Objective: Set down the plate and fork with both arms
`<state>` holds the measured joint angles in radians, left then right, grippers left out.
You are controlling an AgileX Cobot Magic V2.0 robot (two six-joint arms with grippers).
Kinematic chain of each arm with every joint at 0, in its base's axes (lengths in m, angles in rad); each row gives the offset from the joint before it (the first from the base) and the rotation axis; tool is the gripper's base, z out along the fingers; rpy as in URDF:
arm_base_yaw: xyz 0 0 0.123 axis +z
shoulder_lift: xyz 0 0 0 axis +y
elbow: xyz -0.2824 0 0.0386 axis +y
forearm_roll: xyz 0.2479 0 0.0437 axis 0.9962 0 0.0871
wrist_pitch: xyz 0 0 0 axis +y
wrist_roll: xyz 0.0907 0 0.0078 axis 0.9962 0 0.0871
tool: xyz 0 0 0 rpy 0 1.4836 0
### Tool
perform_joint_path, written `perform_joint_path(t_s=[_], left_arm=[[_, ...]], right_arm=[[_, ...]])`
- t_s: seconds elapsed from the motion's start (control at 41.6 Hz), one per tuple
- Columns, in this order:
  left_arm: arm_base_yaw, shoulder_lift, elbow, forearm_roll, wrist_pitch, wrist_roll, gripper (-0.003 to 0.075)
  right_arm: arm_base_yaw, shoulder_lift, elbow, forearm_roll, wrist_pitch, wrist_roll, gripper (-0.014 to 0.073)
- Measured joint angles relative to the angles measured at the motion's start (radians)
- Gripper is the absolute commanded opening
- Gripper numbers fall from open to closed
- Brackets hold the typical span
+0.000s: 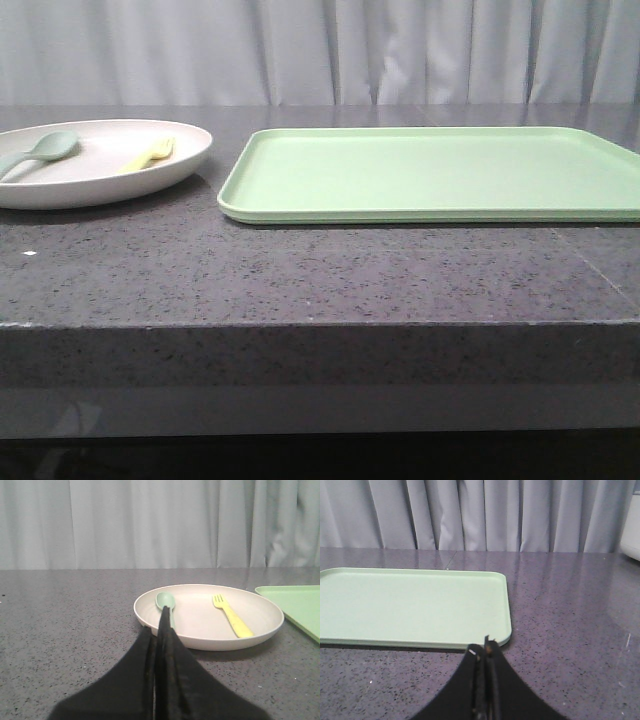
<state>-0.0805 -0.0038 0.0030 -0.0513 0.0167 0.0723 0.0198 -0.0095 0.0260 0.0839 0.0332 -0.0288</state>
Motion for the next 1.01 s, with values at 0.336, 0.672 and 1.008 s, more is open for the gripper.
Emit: perform_joint_path(t_s=[0.336, 0.672, 1.008], left_arm=[[0.0, 0.0, 0.0, 0.0, 0.0, 0.0, -0.002], [0.0, 0.0, 0.0, 0.0, -0.065, 0.0, -0.002], [0.0, 0.002, -0.201, -0.002, 0.056, 0.0, -0.002]], right_arm=[[0.0, 0.0, 0.0, 0.0, 0.0, 0.0, -0.0067], [0.0, 0.0, 0.0, 0.0, 0.0, 0.0, -0.0067], [0.0, 0.0, -0.171, 0.0, 0.1, 0.0, -0.0067]])
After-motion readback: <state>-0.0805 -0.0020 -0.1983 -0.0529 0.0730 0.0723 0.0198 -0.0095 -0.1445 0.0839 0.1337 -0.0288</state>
